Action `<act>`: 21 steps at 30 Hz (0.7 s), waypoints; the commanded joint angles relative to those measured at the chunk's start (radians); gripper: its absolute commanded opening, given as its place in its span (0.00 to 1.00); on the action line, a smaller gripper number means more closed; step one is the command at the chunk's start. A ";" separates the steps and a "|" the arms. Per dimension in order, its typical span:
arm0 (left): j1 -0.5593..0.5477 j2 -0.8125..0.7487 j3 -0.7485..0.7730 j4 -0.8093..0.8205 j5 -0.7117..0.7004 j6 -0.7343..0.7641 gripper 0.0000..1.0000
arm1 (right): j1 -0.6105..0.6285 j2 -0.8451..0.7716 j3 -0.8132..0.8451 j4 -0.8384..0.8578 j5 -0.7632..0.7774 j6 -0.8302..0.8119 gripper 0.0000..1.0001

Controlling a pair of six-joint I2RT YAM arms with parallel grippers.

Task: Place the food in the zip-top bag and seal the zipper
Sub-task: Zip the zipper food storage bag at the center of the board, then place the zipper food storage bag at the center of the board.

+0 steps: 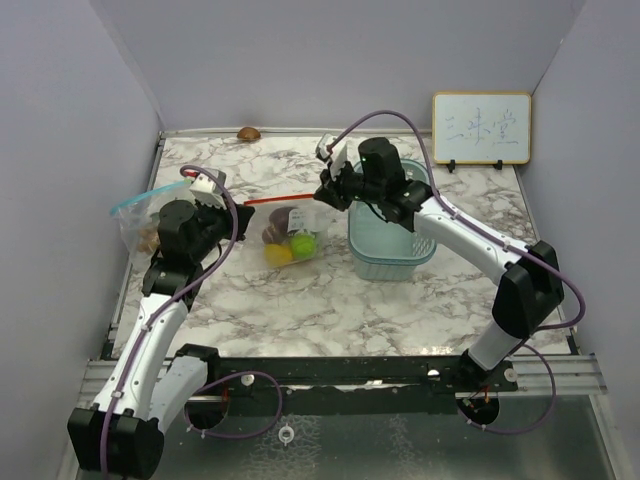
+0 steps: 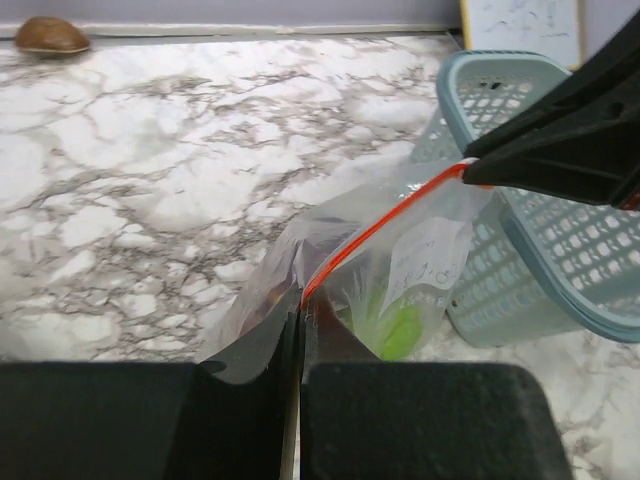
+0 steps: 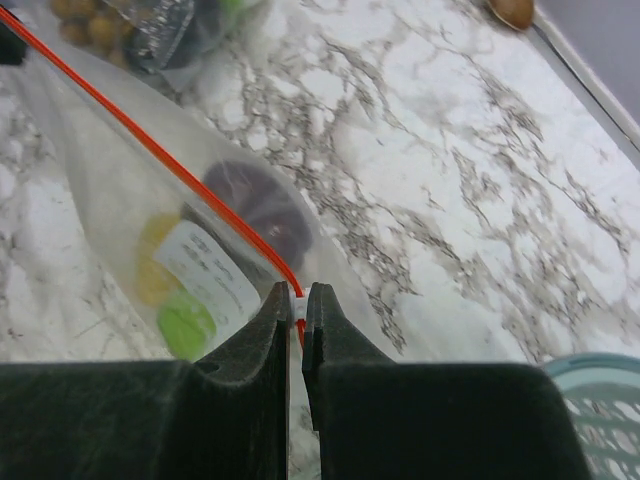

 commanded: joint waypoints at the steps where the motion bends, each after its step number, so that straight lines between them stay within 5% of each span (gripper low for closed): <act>1: 0.016 -0.035 0.058 -0.049 -0.322 0.030 0.00 | -0.053 -0.036 -0.048 -0.018 0.292 -0.004 0.02; 5: 0.016 -0.036 0.078 -0.073 -0.444 0.030 0.00 | -0.083 -0.050 -0.068 -0.021 0.356 0.021 0.02; 15: 0.018 -0.001 0.098 -0.079 -0.464 0.003 0.00 | -0.097 -0.028 -0.013 -0.056 0.382 0.042 0.04; 18: 0.018 0.025 0.116 -0.062 -0.461 -0.024 0.00 | -0.097 -0.026 0.037 -0.084 0.289 0.061 0.46; 21: 0.018 0.067 0.136 -0.045 -0.493 -0.080 0.00 | -0.097 -0.034 0.082 -0.099 0.250 0.112 0.76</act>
